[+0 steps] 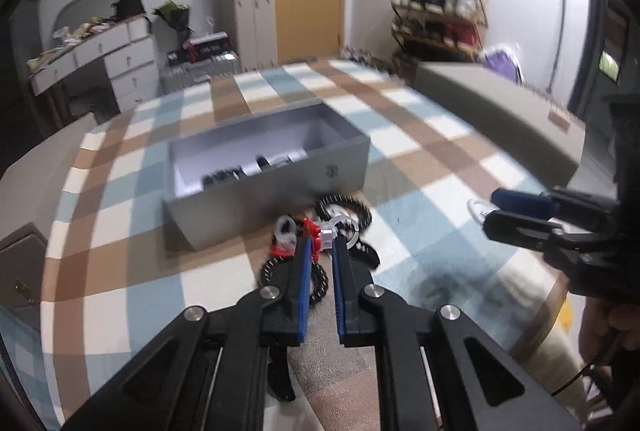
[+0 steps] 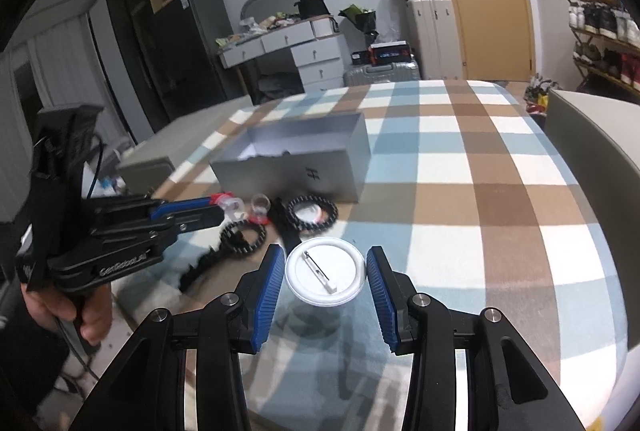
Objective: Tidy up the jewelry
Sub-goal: 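Place the hair tie and badge into the grey box, opening both tools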
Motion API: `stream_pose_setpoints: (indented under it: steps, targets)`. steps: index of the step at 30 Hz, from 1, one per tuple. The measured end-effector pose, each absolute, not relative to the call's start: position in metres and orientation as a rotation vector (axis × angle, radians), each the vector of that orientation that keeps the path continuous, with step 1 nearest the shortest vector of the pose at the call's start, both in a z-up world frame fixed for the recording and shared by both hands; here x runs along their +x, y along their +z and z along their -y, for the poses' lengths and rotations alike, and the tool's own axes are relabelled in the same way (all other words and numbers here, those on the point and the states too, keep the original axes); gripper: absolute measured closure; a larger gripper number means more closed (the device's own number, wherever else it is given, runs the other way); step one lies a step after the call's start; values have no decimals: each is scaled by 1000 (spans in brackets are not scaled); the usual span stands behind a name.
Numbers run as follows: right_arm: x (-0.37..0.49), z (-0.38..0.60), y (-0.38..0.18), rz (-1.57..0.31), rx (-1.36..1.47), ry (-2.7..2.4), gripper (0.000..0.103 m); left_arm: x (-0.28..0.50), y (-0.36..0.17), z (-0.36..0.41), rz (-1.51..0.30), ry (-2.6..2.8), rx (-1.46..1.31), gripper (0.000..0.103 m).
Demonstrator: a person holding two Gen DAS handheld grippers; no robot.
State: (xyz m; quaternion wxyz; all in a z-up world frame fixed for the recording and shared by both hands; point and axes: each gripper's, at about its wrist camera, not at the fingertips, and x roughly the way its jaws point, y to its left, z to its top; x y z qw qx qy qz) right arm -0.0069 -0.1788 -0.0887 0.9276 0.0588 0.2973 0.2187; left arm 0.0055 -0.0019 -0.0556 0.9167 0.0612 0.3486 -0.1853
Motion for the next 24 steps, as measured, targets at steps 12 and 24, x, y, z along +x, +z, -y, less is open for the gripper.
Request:
stream_pose_setpoints:
  steps: [12, 24]
  targets:
    - [46, 164, -49, -578, 168, 526, 61, 26, -27, -20, -611, -305, 48, 97]
    - [119, 132, -28, -586, 188, 622, 61, 74, -27, -42, -630, -260, -16, 97]
